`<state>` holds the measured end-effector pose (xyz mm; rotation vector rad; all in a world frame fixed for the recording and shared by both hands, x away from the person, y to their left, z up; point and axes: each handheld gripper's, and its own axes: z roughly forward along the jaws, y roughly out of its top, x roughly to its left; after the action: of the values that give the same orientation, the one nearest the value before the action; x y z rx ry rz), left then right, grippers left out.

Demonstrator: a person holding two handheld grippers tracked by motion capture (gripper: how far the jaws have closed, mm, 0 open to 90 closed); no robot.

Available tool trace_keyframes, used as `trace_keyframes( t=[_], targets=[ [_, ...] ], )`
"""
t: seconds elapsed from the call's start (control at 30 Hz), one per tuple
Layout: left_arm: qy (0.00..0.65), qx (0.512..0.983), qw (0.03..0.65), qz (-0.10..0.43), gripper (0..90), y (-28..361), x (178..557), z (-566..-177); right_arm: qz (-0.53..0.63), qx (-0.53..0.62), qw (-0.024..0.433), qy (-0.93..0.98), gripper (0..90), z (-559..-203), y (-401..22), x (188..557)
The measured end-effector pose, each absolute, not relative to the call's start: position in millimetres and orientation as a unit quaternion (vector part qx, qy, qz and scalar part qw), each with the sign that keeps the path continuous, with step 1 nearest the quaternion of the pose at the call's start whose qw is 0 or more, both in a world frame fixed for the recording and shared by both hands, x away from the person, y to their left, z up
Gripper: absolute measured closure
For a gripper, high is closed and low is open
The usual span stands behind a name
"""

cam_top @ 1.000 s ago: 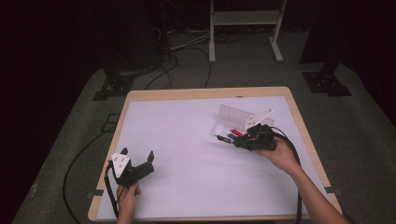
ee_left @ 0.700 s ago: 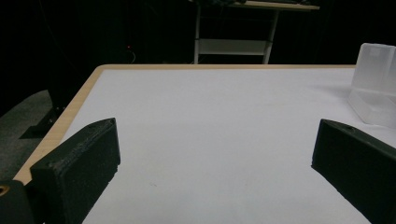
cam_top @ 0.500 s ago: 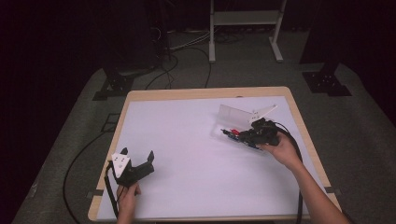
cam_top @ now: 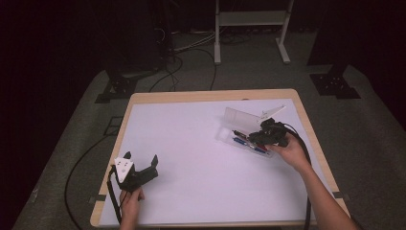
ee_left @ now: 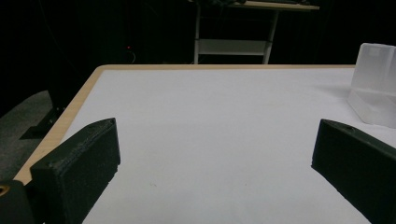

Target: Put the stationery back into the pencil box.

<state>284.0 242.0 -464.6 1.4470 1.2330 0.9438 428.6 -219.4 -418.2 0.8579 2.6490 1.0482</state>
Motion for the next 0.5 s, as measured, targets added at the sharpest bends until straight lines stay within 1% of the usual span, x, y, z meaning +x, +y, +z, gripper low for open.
trace_keyframes(
  t=[0.5],
  targets=[
    [0.508,0.594,0.489,0.388,0.3,242.2,283.9,-464.7,0.326,0.306,0.074,0.892,78.7,-434.5,-222.2,439.7]
  ],
)
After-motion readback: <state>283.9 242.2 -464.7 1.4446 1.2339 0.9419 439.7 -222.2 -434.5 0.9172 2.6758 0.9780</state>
